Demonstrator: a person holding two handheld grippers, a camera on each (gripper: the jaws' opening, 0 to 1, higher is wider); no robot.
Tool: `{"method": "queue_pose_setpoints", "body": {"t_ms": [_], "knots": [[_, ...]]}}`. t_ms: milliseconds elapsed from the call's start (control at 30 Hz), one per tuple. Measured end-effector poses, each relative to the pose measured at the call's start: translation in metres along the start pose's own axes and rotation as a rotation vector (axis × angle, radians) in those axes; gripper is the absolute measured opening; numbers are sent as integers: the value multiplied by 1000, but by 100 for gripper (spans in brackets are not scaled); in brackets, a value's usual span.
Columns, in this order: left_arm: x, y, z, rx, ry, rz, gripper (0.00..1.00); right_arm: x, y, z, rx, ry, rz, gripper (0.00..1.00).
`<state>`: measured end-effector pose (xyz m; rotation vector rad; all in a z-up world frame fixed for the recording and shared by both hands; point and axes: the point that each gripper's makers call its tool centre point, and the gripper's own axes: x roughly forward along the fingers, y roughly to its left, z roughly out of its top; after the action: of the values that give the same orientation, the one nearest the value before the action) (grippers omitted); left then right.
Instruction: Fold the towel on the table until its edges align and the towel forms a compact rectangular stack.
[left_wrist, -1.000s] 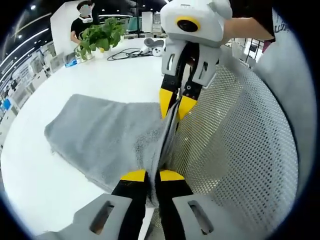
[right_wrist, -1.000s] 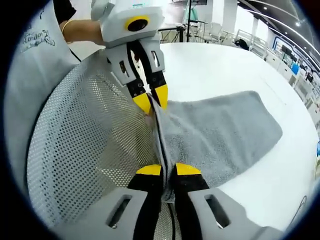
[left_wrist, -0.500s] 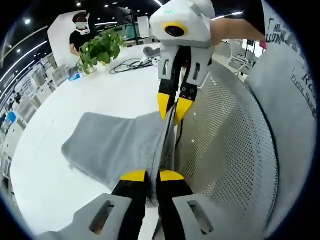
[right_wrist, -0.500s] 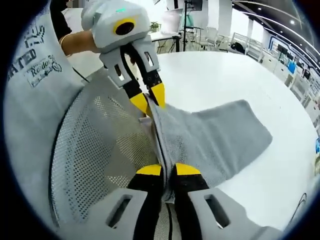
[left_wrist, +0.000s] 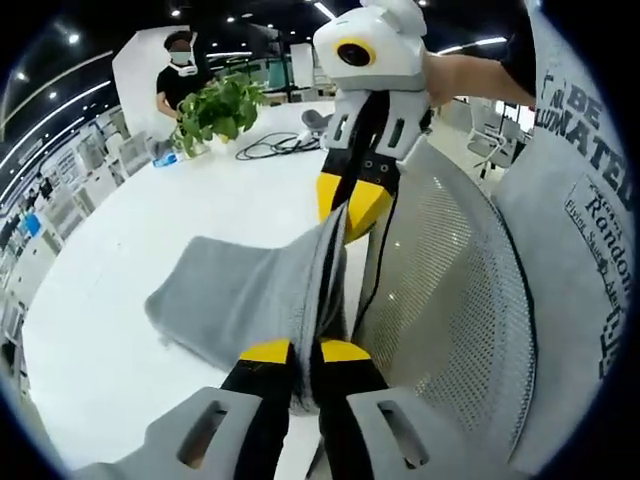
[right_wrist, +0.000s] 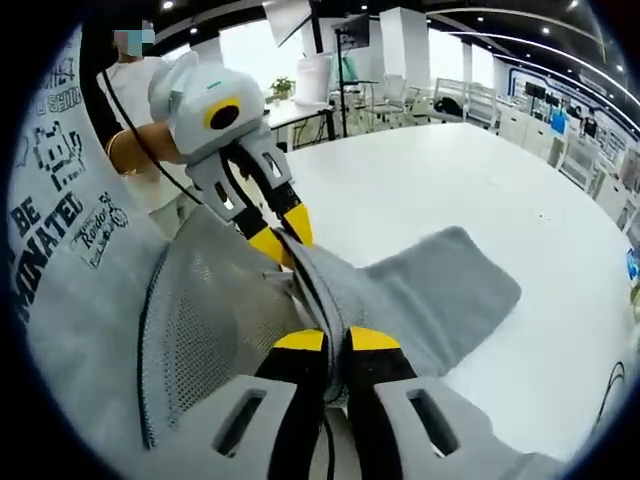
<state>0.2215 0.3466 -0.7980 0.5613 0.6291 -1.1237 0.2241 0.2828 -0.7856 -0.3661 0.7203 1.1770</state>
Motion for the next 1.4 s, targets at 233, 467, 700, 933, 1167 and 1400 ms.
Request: {"method": "queue_pose_setpoints", "body": {"t_ms": [233,467,700,933,1167,1400], "knots": [[2,-3,-2,13,12,13,15,0,-2,5,35,-22,-23,3],[8,-13,-3,34,32,29,26,-3,-4,15,46,-35,-41,3],[11,-12,-7,93,90,81,27,-4,-4,19,48,-41,-51,3],[3,-7,-7,89,86,103,11,-8,-1,19,39,-33,-40,3],[-12,-8,3,58,46,84,7,-18,6,22,32,-31,-16,3],[-30,-2,18,28,12,81,7,-31,14,29,50,-45,17,3]]}}
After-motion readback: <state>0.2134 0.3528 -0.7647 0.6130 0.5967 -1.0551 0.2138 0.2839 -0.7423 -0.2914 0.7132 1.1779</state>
